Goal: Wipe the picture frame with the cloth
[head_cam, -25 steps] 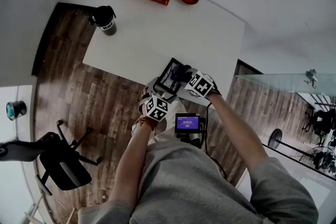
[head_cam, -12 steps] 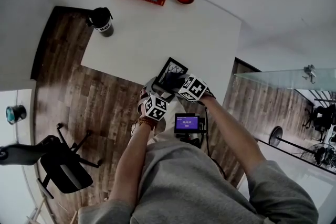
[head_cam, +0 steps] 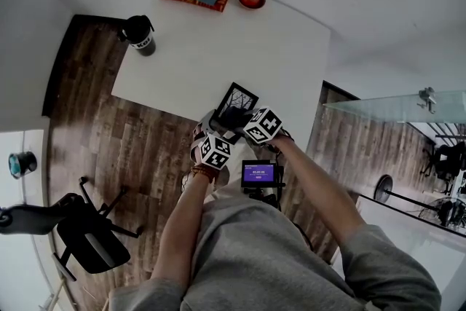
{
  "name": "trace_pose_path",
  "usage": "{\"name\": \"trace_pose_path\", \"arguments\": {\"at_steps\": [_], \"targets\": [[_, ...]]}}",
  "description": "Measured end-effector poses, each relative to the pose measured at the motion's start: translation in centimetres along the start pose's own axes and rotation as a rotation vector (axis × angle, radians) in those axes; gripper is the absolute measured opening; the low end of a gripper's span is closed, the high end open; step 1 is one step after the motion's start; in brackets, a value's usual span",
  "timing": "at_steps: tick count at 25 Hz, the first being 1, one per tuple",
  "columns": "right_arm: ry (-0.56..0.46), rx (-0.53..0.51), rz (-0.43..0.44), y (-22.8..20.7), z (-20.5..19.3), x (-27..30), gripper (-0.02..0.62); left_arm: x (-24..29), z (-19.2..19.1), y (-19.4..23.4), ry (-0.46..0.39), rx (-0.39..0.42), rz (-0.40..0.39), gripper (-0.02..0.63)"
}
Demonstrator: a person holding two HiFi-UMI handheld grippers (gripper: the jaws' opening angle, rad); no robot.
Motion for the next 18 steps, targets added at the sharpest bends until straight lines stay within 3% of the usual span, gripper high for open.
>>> {"name": "trace_pose_path", "arguments": {"at_steps": [3,7,9,11,12,14,16,18], "targets": [[-0.024,0.044,0.047,0.2,-0.1,-0.2,0.103,-0.1,0.1,-0.1,0.0,0.003,0.002,0.517],[-0.04,0.047,0.182,1.2,0.2,-0.7,0.103,-0.1,0.2,0.0,0.003,0.007,0.003,0.517],[-0.121,0.044,0.224,1.2,1.2,-2.0,0.106,-0.1,0.2,-0.2,0.007,0.007,0.001,0.517],[-0.288,0.076,0.214,0.1,3.5,-4.3,0.11,-0.1,0.2,-0.1,0.008,0.008,0.002,0.517],[-0.37,0.08,0.172,-1.0,4.8,-5.7,0.112,-0.1,0.2,-0.1,0.008,0.01,0.003,0.517],[-0.47,0.039,0.006,-3.7,7.0,-8.3,0.112,0.0,0.2,0.0,0.007,0.013,0.006,0.517],[-0.469,-0.06,-0.221,-6.5,8.2,-10.1,0.112,0.0,0.2,0.1,0.007,0.013,0.007,0.517],[-0.39,-0.158,-0.409,-8.8,8.6,-10.5,0.112,0.0,0.2,0.0,0.007,0.013,0.007,0.517]]}}
Point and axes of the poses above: the fingertips, and each gripper's own axes: x forward along the fingers, y to its left, z out of its top, the point moved 6 cm from there along -x, backward along the fingers, and after that the axes turned 2 degrees about -z, right-handed, at the moved point
